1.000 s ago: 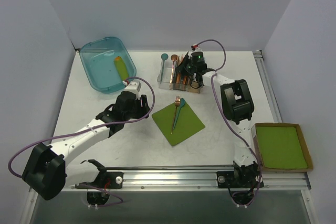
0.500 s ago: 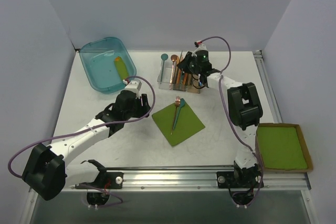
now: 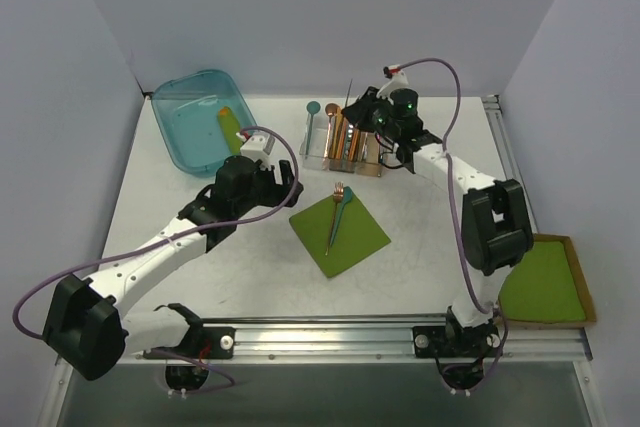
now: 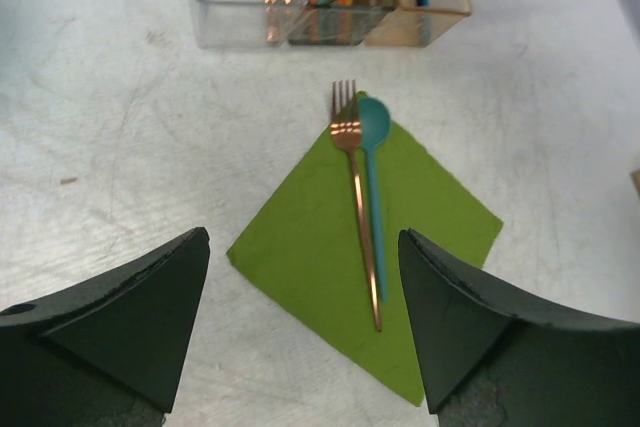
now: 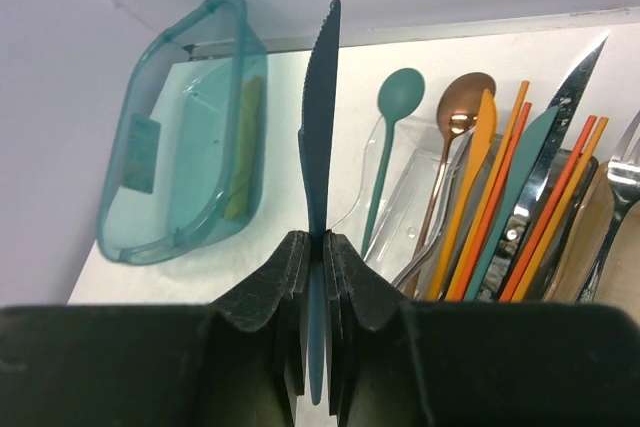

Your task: Place the utensils on the paper napkin and roll it up

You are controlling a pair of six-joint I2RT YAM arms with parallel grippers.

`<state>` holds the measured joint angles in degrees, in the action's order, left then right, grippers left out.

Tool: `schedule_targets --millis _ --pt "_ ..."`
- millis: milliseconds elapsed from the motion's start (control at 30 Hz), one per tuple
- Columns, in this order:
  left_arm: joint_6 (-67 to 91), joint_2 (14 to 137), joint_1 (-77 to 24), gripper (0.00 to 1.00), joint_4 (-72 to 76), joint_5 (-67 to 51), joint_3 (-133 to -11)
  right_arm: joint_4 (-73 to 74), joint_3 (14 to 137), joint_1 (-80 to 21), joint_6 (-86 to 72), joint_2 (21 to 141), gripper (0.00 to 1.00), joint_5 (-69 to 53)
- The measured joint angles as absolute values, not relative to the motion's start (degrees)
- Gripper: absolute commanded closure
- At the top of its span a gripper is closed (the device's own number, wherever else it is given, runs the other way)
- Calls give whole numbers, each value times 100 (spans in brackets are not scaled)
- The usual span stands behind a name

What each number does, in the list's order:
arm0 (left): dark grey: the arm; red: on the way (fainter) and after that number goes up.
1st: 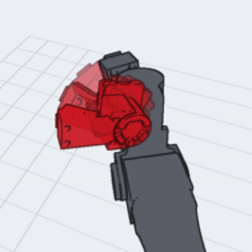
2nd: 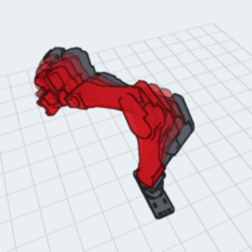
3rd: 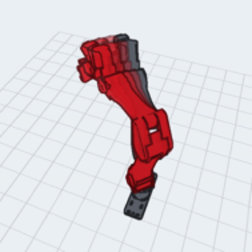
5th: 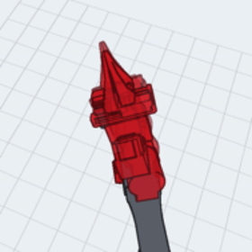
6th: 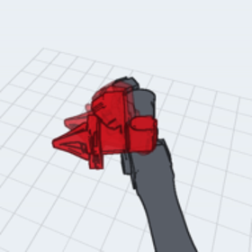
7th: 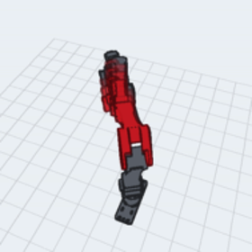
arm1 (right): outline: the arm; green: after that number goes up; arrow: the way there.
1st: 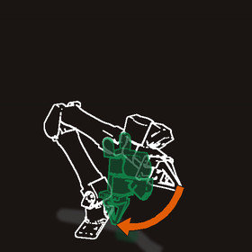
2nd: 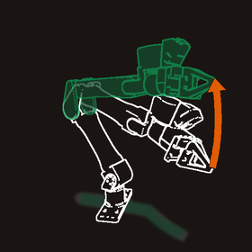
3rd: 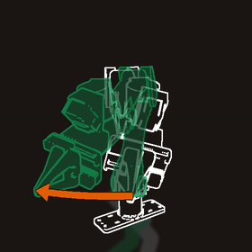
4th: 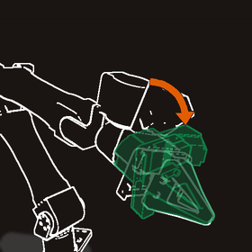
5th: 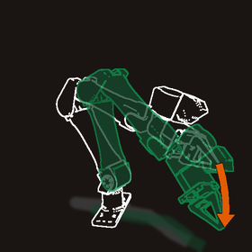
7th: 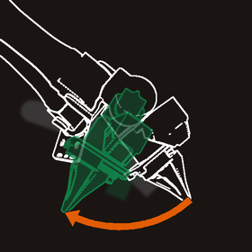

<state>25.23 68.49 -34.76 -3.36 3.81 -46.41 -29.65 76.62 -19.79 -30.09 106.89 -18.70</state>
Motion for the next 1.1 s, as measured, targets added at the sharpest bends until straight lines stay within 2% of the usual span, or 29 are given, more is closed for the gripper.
schedule_targets --millis 433,667,933,1100 --pt "2674 7212 -3332 14 316 -1116 -5513 -3210 5913 -1986 -3393 8313 100 -2873" --pt "3081 7579 -3315 24 812 -1920 -5706 -3236 5389 -2202 -3682 7485 100 -3153" --pt "3559 7896 -3291 38 1299 -2729 -5826 -3242 5148 -2620 -3817 7089 100 -3170" --pt "3760 7929 -3282 39 1629 -2899 -5859 -3197 5004 -2685 -3916 7030 100 -3164"
